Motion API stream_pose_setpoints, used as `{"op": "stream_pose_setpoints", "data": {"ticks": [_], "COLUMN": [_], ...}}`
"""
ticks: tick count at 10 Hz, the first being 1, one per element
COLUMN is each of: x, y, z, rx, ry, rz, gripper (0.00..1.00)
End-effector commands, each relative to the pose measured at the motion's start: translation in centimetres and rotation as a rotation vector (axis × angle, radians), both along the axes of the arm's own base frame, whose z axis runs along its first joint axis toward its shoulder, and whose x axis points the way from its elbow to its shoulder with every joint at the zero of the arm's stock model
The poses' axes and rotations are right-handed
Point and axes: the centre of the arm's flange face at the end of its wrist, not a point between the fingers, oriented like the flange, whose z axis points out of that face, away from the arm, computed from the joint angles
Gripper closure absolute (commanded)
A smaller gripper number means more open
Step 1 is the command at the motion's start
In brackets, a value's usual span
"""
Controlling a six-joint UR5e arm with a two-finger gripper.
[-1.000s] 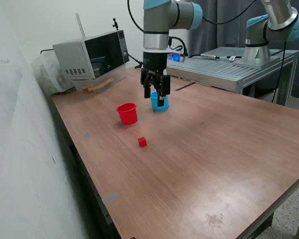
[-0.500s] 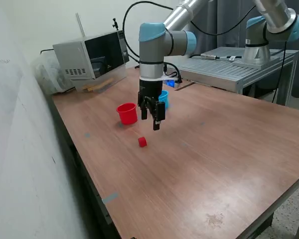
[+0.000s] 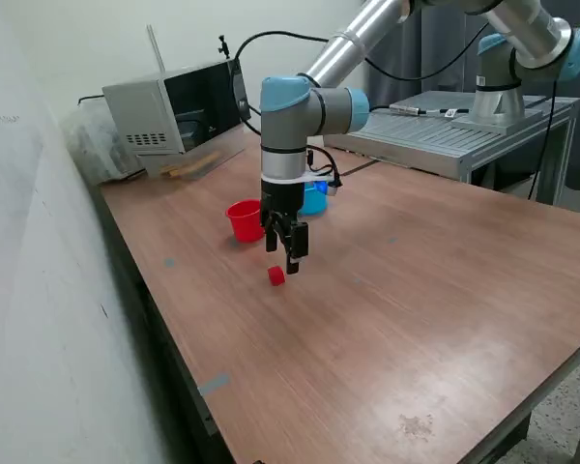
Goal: Place red objects in the red bin, and blue objects in the blue bin.
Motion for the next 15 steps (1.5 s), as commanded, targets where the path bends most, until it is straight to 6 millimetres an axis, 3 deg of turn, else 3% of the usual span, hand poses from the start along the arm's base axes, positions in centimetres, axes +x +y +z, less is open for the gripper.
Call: {"op": "stream_pose_setpoints", "data": {"ticks": [1, 3, 7, 8, 13, 15], "x": [-1.0, -1.1, -1.2, -1.2, -1.5, -1.5], "y": [2.0, 3.2, 3.2, 3.2, 3.2, 3.4], "z": [-1.9, -2.8, -3.6, -3.7, -3.2, -1.3], "rx": [0.000, 0.000, -0.002, -0.002, 0.008, 0.015], "ry": [0.002, -0.008, 0.001, 0.002, 0.012, 0.025], "rz": [-0.025, -0.038, -0.038, -0.038, -0.029, -0.018], "gripper": [0.00, 0.00, 0.00, 1.00, 1.00, 1.00]}}
